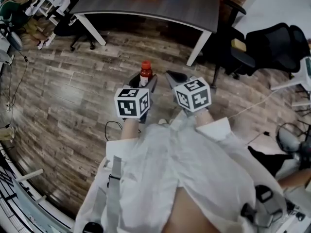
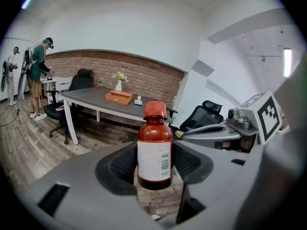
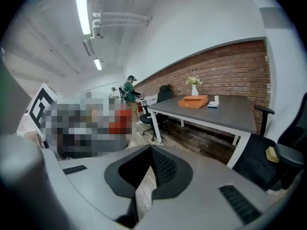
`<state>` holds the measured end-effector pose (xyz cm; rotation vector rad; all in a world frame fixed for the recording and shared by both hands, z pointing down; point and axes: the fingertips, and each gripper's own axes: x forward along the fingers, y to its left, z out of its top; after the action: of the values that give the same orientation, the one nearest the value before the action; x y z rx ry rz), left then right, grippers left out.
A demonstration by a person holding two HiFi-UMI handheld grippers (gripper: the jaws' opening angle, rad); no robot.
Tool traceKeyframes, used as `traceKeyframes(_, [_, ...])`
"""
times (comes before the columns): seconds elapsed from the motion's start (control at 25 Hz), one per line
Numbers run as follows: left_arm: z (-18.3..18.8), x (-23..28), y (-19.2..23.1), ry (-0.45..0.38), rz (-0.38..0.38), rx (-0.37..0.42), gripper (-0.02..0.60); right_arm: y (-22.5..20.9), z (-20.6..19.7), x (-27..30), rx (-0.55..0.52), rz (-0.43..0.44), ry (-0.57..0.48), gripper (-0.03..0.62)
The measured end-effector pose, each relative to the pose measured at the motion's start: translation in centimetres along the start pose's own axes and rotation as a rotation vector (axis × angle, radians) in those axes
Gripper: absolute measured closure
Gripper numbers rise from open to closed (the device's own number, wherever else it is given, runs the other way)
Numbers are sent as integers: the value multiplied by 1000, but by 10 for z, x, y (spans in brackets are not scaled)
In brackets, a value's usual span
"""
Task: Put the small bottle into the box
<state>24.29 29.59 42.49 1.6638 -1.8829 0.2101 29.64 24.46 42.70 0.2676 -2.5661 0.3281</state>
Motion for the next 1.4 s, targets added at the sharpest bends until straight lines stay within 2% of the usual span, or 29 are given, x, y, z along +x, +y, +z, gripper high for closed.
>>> traceKeyframes(0.36, [-1, 8, 19, 10, -12, -24, 362, -6, 7, 23, 25, -6, 15, 591])
traceKeyframes(0.64, [17, 39, 42, 4, 4, -52, 362, -30, 24, 57, 16, 24, 22, 591])
traceKeyframes(1.12, [105, 99, 124, -46, 102, -81, 362, -77, 120, 155, -54, 126, 4, 591])
traceKeyframes(1.4, [163, 149, 156, -84, 125, -97, 361, -125, 173, 200, -81, 154, -18, 591])
